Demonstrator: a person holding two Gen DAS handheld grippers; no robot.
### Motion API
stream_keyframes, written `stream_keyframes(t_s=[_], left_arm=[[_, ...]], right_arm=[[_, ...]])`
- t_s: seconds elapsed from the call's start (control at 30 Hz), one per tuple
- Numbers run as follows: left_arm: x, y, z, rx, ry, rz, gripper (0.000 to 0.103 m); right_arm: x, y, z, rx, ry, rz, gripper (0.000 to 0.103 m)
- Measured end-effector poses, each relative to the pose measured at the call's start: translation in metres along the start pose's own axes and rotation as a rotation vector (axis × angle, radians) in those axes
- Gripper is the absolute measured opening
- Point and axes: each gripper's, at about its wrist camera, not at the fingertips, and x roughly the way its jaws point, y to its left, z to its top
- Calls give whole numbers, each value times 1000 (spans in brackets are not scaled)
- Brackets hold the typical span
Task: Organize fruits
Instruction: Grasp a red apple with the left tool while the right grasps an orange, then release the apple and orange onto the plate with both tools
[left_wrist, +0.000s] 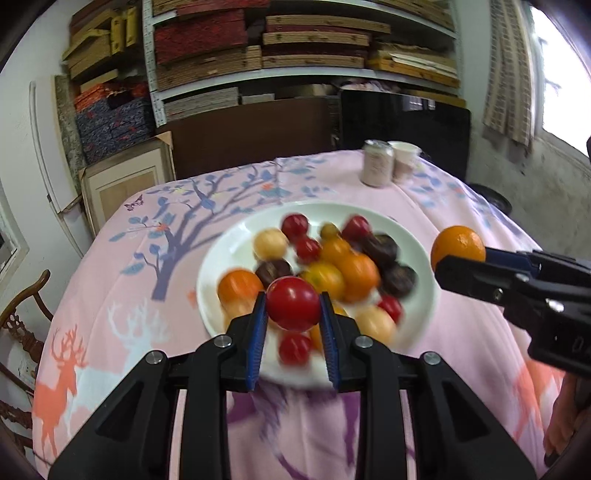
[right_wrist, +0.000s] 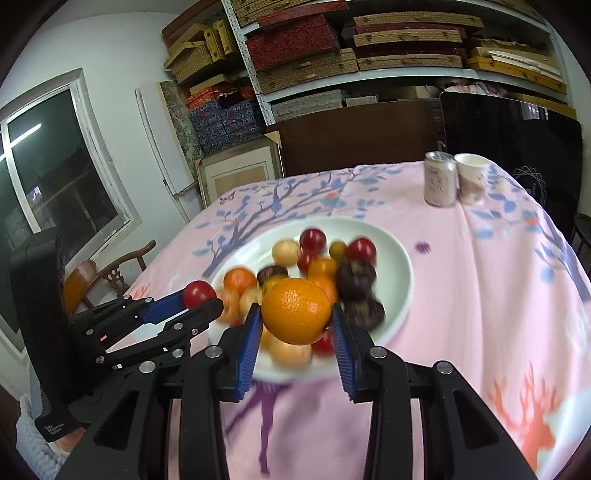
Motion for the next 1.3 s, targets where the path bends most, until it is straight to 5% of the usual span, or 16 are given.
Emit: stream_keyframes(t_s=[0.33, 0.43, 0.5, 0.57, 0.67, 0.9, 1.03, 1.3], left_arm=[[65, 28, 39, -57, 36, 9, 27], [81, 31, 39, -76, 65, 6, 32], [84, 32, 35, -72, 72, -3, 49], [78, 29, 32, -64, 53, 19, 60], [63, 25, 29, -57, 33, 18, 63], [13, 17, -2, -60, -2, 40, 78], [-21, 12, -30, -86, -14, 38, 98], [-51, -10, -67, -9, -52, 112, 99]], right_arm=[[58, 6, 39, -48, 21, -24, 38], [70, 4, 38, -57, 26, -93, 60], [69, -1, 36, -38, 23, -67, 64], [65, -2, 33, -42, 21, -79, 64], [50, 2, 26, -47, 3, -80, 66], [6, 6, -4, -26, -65, -124, 89], [-20, 10, -27, -5, -111, -187, 100], [-36, 19, -65, -72, -145, -277, 100]])
